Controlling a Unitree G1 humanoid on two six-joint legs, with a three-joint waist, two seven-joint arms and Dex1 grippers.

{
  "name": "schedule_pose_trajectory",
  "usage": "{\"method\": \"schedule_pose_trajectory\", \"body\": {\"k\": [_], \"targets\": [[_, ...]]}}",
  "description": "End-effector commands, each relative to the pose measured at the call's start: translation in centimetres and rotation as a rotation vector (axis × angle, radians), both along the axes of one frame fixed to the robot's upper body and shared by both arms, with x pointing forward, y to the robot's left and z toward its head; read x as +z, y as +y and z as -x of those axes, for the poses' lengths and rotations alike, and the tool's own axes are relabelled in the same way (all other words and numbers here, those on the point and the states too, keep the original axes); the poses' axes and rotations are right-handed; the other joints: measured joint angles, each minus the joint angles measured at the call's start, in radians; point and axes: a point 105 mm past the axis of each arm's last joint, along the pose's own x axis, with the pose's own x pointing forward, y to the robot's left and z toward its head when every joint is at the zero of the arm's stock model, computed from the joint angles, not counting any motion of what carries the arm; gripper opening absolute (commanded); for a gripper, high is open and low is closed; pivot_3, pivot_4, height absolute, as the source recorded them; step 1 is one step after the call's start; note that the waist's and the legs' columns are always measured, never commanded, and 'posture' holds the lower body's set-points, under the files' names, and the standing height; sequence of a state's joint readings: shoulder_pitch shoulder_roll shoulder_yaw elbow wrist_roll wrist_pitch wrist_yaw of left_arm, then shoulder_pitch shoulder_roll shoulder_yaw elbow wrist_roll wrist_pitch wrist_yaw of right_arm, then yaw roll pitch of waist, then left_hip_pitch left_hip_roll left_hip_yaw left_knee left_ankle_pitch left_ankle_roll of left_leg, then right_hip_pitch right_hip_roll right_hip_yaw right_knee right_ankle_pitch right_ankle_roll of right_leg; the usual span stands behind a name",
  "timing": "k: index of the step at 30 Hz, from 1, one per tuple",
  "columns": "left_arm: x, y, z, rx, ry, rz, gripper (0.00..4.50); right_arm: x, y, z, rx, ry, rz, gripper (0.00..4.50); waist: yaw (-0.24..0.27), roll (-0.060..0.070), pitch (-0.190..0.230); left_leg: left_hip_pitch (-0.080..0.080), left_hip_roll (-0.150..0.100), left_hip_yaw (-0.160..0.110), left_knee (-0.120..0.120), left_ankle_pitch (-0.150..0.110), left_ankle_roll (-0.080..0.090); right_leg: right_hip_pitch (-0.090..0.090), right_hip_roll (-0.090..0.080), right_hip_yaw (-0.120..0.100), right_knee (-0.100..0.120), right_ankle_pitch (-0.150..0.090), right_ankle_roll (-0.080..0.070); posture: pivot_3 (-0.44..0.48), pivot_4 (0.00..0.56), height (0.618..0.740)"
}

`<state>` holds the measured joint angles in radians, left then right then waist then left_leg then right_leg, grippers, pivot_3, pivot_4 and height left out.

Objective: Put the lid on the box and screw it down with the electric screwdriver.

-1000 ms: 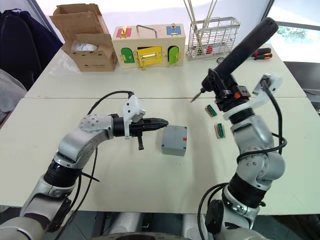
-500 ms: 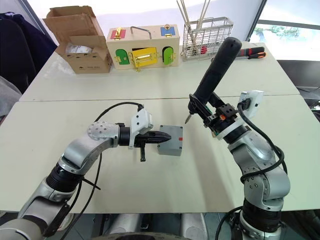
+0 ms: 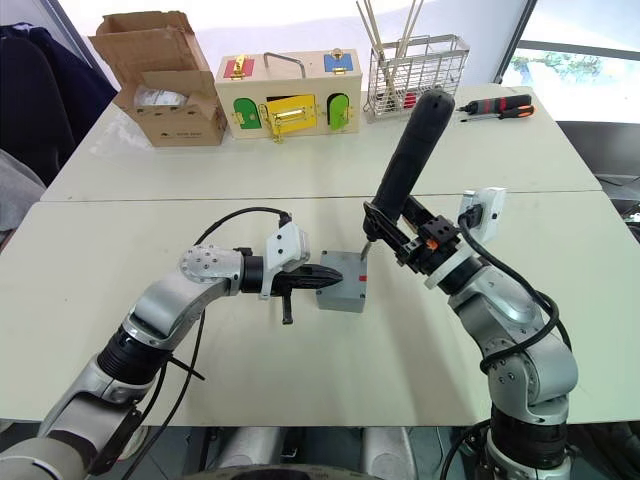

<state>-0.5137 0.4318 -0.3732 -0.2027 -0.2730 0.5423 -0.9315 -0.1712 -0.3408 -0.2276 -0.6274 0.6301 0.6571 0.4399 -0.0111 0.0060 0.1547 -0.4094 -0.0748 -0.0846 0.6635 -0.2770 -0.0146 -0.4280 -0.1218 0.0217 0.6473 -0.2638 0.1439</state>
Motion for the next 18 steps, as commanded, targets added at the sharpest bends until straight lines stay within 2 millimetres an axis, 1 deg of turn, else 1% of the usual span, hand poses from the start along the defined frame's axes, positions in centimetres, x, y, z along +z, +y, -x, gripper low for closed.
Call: {"method": "schedule_pose_trajectory", "body": {"k": [1,6,14,18], "targets": [[0.3,0.2,-0.1,0.008,-0.003,0.006,0.0,1.6,0.3,0.5,0.005,-0.097,0.005,1.86,0.0,0.0,0.0,0.0,0.0,0.0,0.0,0.0,0.0,0.0,0.0,0.0,0.0,0.0,0.0,0.0,0.15,0.73],[0.3,0.5,-0.1,0.015,-0.003,0.005,0.0,1.2,-0.1,0.1,-0.024,-0.095,0.007,1.86,0.0,0.0,0.0,0.0,0.0,0.0,0.0,0.0,0.0,0.0,0.0,0.0,0.0,0.0,0.0,0.0,0.15,0.73],[0.3,0.5,0.0,0.016,-0.005,0.004,0.0,1.3,-0.7,-0.1,-0.033,-0.098,0.02,1.86,0.0,0.0,0.0,0.0,0.0,0.0,0.0,0.0,0.0,0.0,0.0,0.0,0.0,0.0,0.0,0.0,0.15,0.73],[0.3,0.4,0.1,0.014,-0.007,0.005,0.0,1.0,-0.6,0.0,-0.023,-0.088,0.034,1.86,0.0,0.0,0.0,0.0,0.0,0.0,0.0,0.0,0.0,0.0,0.0,0.0,0.0,0.0,0.0,0.0,0.15,0.73]]}}
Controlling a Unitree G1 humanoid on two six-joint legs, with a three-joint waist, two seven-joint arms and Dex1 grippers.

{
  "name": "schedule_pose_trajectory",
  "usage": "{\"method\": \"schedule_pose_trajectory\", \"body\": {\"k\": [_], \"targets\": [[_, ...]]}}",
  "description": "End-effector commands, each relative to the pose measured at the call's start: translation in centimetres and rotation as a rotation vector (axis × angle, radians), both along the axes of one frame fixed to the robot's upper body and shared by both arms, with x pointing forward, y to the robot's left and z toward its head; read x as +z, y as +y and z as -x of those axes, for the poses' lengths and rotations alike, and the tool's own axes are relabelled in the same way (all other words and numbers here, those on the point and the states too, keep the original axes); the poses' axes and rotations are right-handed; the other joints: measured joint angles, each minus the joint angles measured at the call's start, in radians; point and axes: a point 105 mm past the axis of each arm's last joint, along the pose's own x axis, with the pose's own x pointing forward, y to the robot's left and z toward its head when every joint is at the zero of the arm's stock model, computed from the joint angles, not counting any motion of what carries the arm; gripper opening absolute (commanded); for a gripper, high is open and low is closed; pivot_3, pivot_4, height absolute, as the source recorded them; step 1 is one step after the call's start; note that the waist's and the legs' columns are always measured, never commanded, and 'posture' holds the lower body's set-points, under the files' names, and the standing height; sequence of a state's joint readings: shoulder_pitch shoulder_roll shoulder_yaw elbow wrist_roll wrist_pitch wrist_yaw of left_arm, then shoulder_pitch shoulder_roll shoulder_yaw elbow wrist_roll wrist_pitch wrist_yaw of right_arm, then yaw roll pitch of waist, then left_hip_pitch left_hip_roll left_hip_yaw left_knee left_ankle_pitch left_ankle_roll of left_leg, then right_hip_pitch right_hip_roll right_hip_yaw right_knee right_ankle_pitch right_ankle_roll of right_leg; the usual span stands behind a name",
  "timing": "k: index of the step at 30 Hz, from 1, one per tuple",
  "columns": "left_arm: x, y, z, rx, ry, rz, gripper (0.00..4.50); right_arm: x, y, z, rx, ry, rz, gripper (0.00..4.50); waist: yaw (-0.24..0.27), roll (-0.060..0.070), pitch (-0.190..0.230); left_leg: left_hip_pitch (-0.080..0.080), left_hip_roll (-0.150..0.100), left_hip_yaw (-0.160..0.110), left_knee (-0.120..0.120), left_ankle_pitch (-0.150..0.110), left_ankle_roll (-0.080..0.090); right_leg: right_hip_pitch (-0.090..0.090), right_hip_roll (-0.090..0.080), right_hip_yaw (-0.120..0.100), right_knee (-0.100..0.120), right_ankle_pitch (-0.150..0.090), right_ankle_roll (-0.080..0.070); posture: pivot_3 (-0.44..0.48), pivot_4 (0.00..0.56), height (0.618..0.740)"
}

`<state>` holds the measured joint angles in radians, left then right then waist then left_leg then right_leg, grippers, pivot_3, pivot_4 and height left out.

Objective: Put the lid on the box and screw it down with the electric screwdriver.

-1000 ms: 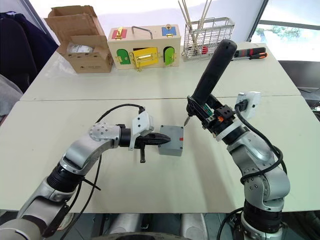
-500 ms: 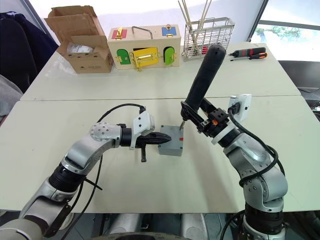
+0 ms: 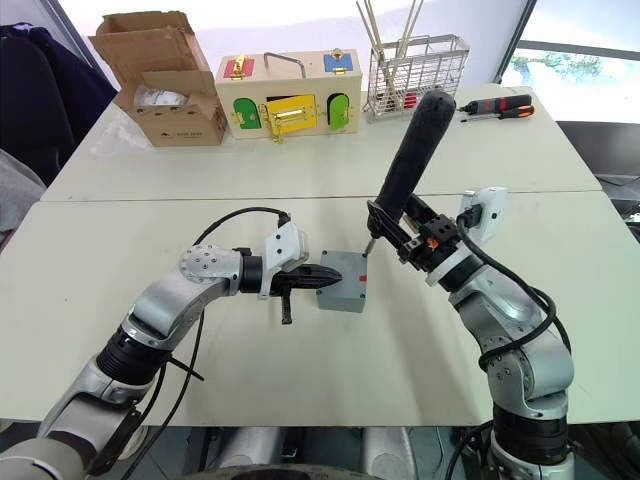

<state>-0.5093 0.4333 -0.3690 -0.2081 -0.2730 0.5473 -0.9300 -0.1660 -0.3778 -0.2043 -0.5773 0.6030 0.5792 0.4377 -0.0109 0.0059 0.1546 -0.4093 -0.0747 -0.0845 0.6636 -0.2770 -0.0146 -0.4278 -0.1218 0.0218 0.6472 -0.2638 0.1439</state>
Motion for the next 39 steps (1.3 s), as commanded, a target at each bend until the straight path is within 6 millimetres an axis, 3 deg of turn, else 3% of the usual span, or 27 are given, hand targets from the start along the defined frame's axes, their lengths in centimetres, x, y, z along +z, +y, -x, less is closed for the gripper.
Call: {"method": "schedule_pose_trajectory", "body": {"k": [1,12,16,24,29,33,39], "targets": [[0.3,0.3,0.1,0.009,-0.009,0.005,0.0,1.2,0.1,0.6,0.014,-0.065,0.009,1.86,0.0,0.0,0.0,0.0,0.0,0.0,0.0,0.0,0.0,0.0,0.0,0.0,0.0,0.0,0.0,0.0,0.15,0.73],[-0.2,0.1,0.1,0.01,-0.001,-0.005,0.0,-1.3,2.7,0.3,0.105,-0.03,0.149,1.86,-0.002,-0.001,-0.001,0.001,0.0,0.0,0.0,0.0,0.0,0.001,0.0,0.0,0.0,0.0,0.0,0.0,0.15,0.73],[-0.3,0.2,0.0,0.03,0.015,0.013,0.0,-2.9,2.7,-0.8,0.074,0.013,0.17,1.86,-0.001,-0.002,-0.001,0.003,0.0,0.0,0.0,0.0,0.0,0.002,0.0,0.0,0.0,0.0,0.0,0.0,0.15,0.73],[-0.3,0.3,-0.2,0.05,0.014,0.019,0.0,-4.8,2.3,-0.8,0.068,0.074,0.141,1.86,0.0,-0.008,-0.006,0.005,0.0,-0.001,0.0,0.0,0.0,0.005,0.0,0.0,0.0,0.0,0.0,0.0,0.15,0.73],[-0.3,0.2,-0.1,0.051,0.017,0.021,0.0,-5.5,2.0,-0.5,0.059,0.088,0.14,1.86,0.0,-0.011,-0.008,0.008,0.001,-0.001,0.0,-0.001,0.001,0.008,0.0,0.0,-0.001,0.0,0.0,0.0,0.15,0.73],[-0.4,0.1,0.0,0.048,0.018,0.022,0.0,-5.7,2.2,-0.5,0.06,0.091,0.138,1.86,0.0,-0.011,-0.008,0.021,0.002,-0.001,-0.003,-0.007,0.011,0.023,0.002,-0.001,-0.009,-0.001,0.0,0.0,0.15,0.73],[-0.3,0.1,-0.2,0.048,0.018,0.023,0.0,-6.5,2.0,-0.6,0.05,0.107,0.143,1.86,0.001,-0.011,-0.008,0.021,0.003,-0.001,-0.003,-0.007,0.011,0.025,0.003,-0.001,-0.013,-0.001,0.0,0.0,0.15,0.73]]}}
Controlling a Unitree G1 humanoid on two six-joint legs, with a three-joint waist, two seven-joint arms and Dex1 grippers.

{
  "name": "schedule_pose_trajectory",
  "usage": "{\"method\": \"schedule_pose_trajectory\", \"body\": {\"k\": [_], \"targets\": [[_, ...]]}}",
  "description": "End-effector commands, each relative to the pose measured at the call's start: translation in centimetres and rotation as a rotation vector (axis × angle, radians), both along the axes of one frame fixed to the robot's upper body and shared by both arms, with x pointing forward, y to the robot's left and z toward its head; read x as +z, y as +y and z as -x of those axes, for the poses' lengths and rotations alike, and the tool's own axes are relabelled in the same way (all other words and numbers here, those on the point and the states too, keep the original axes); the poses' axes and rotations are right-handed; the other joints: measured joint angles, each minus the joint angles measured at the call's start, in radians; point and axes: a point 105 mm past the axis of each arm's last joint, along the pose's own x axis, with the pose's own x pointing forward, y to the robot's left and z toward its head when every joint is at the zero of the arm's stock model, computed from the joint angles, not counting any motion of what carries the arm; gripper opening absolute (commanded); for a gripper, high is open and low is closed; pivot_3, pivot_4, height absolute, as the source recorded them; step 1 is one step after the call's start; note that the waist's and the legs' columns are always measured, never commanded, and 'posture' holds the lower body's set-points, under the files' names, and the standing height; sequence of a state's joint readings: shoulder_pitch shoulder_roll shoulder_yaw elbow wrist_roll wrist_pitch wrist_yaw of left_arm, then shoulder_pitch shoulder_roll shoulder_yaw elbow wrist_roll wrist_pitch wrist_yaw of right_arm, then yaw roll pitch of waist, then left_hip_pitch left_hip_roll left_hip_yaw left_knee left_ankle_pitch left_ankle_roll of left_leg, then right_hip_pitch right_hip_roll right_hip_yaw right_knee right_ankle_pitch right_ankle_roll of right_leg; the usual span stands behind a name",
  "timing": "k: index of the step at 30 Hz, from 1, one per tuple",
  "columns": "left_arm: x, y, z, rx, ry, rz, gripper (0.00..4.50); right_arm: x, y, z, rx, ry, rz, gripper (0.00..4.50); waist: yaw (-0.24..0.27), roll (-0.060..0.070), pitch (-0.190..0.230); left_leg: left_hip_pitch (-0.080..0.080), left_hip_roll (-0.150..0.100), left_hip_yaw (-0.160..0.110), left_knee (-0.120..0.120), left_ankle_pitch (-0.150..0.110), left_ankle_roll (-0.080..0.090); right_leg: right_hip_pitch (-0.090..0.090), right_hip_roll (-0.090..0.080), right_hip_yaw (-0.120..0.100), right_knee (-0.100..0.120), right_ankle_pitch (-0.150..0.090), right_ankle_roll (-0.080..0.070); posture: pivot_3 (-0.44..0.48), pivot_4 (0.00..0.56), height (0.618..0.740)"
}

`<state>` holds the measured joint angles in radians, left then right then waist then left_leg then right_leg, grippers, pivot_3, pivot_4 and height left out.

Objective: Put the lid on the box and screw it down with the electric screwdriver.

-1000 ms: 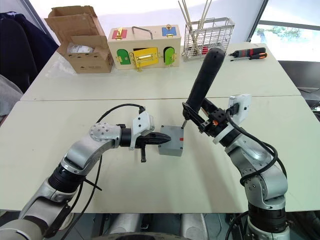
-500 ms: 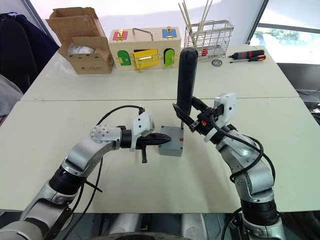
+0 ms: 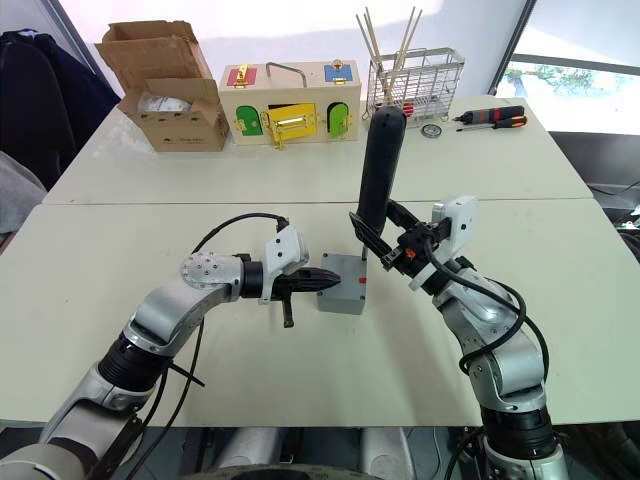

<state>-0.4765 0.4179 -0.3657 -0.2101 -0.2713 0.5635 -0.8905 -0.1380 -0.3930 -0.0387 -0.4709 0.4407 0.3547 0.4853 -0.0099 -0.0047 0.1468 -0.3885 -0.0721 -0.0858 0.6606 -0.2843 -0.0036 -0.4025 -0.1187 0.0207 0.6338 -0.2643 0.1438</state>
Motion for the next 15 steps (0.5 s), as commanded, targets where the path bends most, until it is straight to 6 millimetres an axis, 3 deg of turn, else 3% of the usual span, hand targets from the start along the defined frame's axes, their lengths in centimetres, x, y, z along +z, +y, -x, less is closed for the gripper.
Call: {"method": "schedule_pose_trajectory", "body": {"k": [1,15], "targets": [[0.48,0.05,-0.16,0.004,-0.013,0.011,0.0,-4.46,-0.09,-0.12,-0.004,0.17,0.034,1.86,0.0,0.0,0.0,0.0,0.0,0.0,0.0,0.0,-0.001,0.0,0.0,0.0,0.0,0.0,0.0,0.0,0.15,0.73],[0.39,0.17,-0.08,0.01,-0.009,0.01,0.0,-5.42,-0.22,0.01,-0.009,0.184,0.039,1.86,0.001,-0.002,-0.006,0.0,0.0,0.0,0.0,-0.001,-0.001,0.001,0.0,0.0,-0.002,0.0,0.0,0.0,0.15,0.73]]}}
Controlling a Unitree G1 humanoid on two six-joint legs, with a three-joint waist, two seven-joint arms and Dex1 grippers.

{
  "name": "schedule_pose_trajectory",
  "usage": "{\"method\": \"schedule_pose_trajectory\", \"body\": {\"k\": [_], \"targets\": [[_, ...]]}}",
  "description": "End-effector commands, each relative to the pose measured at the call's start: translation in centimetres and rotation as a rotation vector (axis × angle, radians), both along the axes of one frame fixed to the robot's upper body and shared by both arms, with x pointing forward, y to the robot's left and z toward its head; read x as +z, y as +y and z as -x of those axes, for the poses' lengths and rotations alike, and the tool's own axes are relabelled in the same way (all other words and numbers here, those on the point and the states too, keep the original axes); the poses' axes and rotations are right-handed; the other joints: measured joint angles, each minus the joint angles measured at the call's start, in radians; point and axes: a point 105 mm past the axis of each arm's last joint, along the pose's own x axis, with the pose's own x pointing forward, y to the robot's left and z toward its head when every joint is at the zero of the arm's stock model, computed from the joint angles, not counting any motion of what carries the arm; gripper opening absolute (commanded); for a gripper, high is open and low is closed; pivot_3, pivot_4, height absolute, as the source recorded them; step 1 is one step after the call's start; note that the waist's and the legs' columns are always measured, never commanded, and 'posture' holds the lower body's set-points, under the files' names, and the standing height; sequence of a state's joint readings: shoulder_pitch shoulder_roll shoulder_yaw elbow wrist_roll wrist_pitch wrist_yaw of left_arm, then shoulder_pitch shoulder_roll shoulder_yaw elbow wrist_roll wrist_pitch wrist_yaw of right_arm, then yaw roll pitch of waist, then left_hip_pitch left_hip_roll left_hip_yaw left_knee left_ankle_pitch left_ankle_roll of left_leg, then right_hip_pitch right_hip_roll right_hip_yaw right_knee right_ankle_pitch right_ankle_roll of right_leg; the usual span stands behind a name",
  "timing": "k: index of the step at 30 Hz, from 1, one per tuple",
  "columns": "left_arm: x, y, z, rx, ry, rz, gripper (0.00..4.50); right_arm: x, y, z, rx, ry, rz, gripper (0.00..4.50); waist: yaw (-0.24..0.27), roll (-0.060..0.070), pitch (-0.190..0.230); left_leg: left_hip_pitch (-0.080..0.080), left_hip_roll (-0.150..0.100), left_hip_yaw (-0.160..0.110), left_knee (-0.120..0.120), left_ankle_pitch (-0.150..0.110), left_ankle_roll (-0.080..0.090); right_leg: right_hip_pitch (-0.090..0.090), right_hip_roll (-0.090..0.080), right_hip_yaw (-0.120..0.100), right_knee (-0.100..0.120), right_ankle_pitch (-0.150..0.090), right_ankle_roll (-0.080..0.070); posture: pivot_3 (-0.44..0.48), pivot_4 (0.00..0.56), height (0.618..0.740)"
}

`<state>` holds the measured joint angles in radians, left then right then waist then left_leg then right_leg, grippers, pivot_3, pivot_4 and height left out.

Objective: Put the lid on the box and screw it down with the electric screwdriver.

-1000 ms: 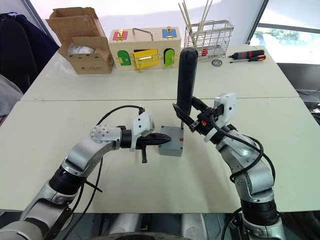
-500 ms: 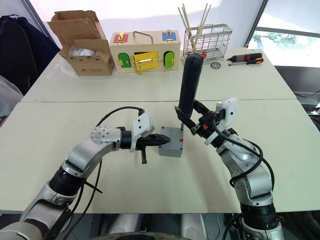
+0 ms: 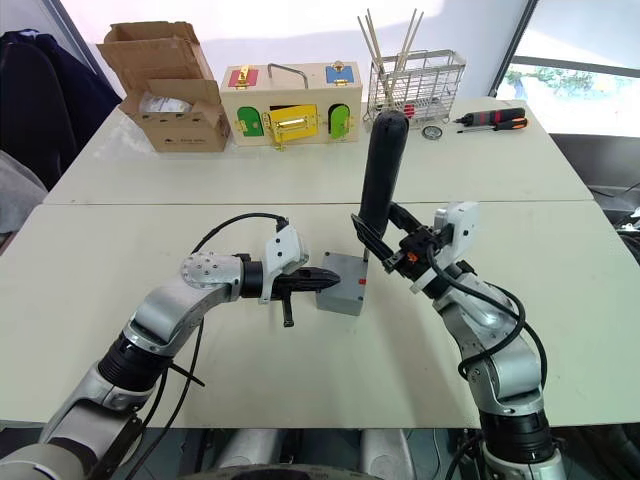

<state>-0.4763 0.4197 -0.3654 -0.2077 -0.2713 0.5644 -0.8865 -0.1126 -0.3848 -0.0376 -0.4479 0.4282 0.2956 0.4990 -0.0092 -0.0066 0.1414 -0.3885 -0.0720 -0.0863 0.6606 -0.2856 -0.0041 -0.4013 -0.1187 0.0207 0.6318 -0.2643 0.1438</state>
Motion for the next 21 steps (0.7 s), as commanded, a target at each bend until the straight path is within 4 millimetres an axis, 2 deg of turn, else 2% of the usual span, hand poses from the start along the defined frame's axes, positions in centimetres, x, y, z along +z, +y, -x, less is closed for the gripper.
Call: {"method": "schedule_pose_trajectory", "body": {"k": [1,21], "targets": [[0.4,0.1,0.0,0.003,-0.01,0.013,0.0,-4.9,0.0,-0.1,-0.003,0.197,0.045,1.86,0.0,0.0,0.0,0.0,0.0,0.0,0.0,0.0,0.0,0.0,0.0,0.0,0.0,0.0,0.0,0.0,0.15,0.73],[-1.0,0.3,0.2,0.006,0.032,-0.013,0.0,-3.2,0.0,0.0,-0.002,0.124,0.016,1.86,0.001,0.0,-0.001,0.0,0.0,0.0,0.0,0.0,0.0,0.001,0.0,0.0,-0.001,0.0,0.0,0.0,0.15,0.73]]}}
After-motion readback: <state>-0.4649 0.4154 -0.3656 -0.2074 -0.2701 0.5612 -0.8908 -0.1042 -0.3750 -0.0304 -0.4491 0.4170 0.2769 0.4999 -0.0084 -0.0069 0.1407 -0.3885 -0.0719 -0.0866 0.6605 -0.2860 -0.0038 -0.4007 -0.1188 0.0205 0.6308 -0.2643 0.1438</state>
